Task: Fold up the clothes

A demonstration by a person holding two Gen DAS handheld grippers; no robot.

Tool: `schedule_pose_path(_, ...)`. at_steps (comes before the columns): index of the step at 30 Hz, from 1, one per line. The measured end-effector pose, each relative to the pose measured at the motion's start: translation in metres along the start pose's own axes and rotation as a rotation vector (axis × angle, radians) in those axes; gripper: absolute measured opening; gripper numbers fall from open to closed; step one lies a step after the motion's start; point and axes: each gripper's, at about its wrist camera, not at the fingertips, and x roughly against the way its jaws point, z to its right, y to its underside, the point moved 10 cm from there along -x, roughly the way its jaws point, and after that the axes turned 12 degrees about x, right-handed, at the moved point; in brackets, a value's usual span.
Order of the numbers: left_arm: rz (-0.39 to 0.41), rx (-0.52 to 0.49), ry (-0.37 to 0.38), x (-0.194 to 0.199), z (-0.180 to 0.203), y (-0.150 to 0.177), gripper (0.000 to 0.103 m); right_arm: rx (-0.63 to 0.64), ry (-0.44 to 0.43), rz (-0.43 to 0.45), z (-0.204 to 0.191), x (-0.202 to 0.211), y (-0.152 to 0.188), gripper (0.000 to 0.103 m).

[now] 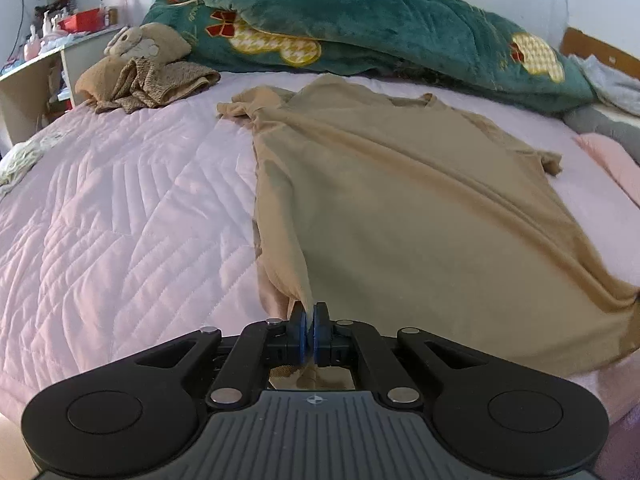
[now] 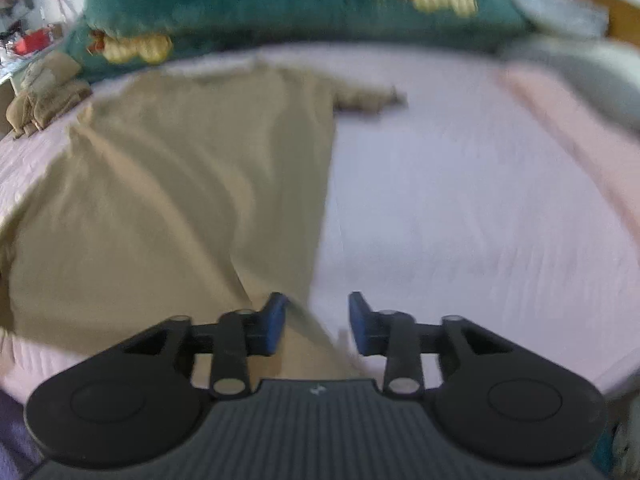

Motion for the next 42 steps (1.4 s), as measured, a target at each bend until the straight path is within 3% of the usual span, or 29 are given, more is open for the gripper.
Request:
schedule_pose_path(5, -0.005, 0.033, 0.031, -0.002, -0.004, 0.000, 0.003, 0.038, -0.176, 0.146, -0.066, 0.010, -0.073, 0.050)
schedule_pose_path(7, -0.005, 0.045, 0.039, -0.003, -0.007, 0.000, 0.003, 0.034, -0.255, 0.167, -0.100, -0.001, -0.095, 0.051)
schedule_pose_path(11, 0.003, 0.025, 0.012, -0.003, -0.016, 0.000, 0.004, 0.084, -0.313, 0.169, -0.172, -0.038, -0.135, 0.051)
schedule_pose_path(15, -0.002, 0.055, -0.009, -0.005, -0.034, -0.003, 0.005, 0.138, -0.307, 0.167, -0.232, -0.076, -0.172, 0.051)
schedule_pose_path(20, -0.007, 0.074, -0.011, -0.013, -0.045, -0.005, 0.006, 0.232, -0.262, 0.119, -0.281, -0.116, -0.194, 0.051)
schedule_pose_path(42, -0.010, 0.065, -0.059, -0.037, -0.038, -0.008, 0.013, 0.400, -0.197, 0.127, -0.351, -0.240, -0.256, 0.051)
